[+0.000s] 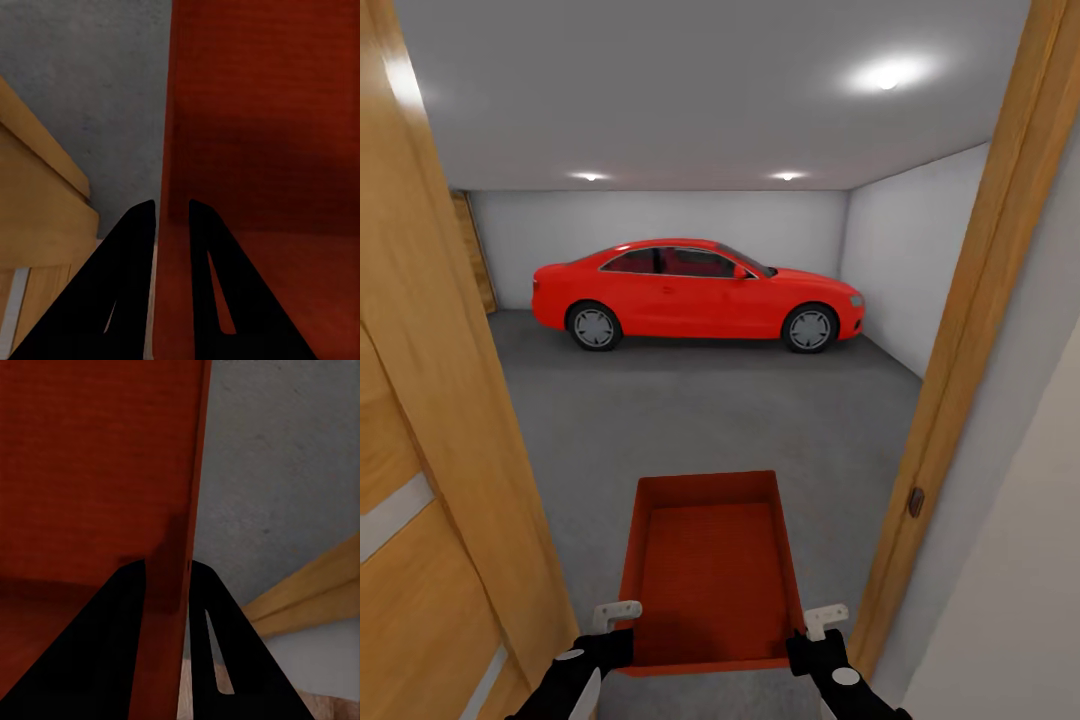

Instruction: Move the two storage containers from the living room to the garage. In the garage, place one container on the floor and stack the other container on top of it (either order is fine).

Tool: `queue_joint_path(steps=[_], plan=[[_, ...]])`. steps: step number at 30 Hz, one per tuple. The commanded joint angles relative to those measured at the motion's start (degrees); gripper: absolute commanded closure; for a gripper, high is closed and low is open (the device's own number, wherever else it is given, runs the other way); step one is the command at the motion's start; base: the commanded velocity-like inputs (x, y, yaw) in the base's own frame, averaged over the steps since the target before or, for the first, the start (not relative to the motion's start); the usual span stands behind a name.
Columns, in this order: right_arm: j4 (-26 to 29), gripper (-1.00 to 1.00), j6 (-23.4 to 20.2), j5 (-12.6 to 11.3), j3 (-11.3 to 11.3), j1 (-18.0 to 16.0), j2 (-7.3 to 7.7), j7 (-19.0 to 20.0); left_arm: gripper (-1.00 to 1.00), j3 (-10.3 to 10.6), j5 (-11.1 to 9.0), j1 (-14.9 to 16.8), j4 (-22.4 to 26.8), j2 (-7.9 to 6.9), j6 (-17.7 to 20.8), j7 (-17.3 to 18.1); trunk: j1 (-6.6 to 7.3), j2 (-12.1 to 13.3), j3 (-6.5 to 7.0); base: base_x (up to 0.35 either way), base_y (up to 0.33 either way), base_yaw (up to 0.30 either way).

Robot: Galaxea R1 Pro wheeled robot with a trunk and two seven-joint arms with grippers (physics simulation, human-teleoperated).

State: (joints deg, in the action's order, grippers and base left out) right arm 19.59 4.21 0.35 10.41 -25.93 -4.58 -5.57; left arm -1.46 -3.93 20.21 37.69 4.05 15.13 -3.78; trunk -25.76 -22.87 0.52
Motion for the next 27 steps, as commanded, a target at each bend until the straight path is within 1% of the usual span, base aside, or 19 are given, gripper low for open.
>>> queue_joint_path(steps=[1,14,18,27], plan=[[-0.17,1.0,0.1,-0.35,0.84,0.0,-1.83,3.55,1.0,-0.48,1.21,0.01,0.19,0.08,-4.28,-0.59,-0.02,-0.05,-0.03,0.001,0.004,0.0],[-0.17,1.0,0.1,-0.35,0.84,0.0,-1.86,3.55,1.0,-0.48,1.21,0.01,0.2,0.14,-4.32,-0.6,-0.02,-0.05,-0.03,0.012,0.0,0.0],[-0.17,1.0,0.1,-0.35,0.84,0.0,-1.84,3.55,1.0,-0.48,1.21,0.01,0.19,0.09,-4.32,-0.61,-0.02,-0.05,-0.03,0.246,0.0,0.0],[-0.17,1.0,0.1,-0.35,0.84,0.0,-1.86,3.56,1.0,-0.48,1.21,0.01,0.19,0.08,-4.32,-0.61,-0.02,-0.05,-0.03,0.321,0.0,0.0]])
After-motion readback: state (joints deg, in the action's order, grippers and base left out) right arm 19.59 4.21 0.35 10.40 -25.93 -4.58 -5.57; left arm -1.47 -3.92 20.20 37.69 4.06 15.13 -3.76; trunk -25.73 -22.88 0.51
